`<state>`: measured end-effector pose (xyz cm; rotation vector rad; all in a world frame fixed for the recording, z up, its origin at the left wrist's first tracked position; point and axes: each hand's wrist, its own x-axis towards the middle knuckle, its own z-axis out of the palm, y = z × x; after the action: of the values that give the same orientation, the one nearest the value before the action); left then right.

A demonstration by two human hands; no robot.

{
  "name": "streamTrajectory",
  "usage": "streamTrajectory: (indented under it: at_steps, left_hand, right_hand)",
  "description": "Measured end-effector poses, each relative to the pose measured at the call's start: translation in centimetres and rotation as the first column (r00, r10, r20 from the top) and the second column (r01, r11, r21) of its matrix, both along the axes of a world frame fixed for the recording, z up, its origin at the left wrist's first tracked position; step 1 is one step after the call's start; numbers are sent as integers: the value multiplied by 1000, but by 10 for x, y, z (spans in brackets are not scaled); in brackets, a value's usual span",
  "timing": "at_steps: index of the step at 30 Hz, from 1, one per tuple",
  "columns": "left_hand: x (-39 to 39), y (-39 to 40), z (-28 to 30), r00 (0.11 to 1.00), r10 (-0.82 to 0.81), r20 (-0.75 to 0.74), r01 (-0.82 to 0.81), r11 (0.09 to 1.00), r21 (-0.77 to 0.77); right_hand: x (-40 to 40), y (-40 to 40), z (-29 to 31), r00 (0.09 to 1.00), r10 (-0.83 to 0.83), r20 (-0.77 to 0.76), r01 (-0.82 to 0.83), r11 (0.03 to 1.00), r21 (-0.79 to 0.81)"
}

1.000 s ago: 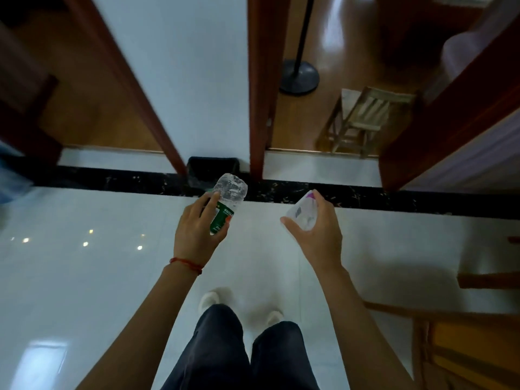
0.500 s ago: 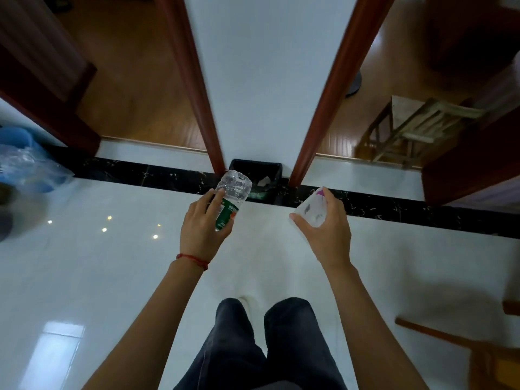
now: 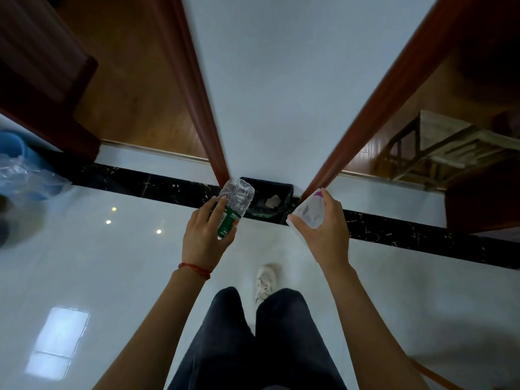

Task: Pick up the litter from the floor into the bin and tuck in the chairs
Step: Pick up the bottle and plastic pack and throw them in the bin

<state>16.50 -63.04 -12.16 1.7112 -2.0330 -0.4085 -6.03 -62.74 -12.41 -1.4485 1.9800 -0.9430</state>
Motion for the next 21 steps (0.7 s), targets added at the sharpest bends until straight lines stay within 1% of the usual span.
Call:
streamTrajectory:
  at_steps: [5,9,15,21]
  left_hand:
    - [-2,-47,-16,1000,-24,10,24,1000,4]
    - [2,-79,-50,996,-82,27,81,996,32]
    - [1,-125,-124,976,-214,35,209,970,123]
    - [-5,-162,-212,960,-276,41,267,952,152]
  right_hand:
    - [-1,-43,-19,1000,22,17,-22,999,47]
    - [1,-66,-50,1000,12,0,-12,997,77]
    - [6,-95,-119,999,-51,-17,53,990,129]
    - [8,-119,-197,994,-107,-13,108,985,136]
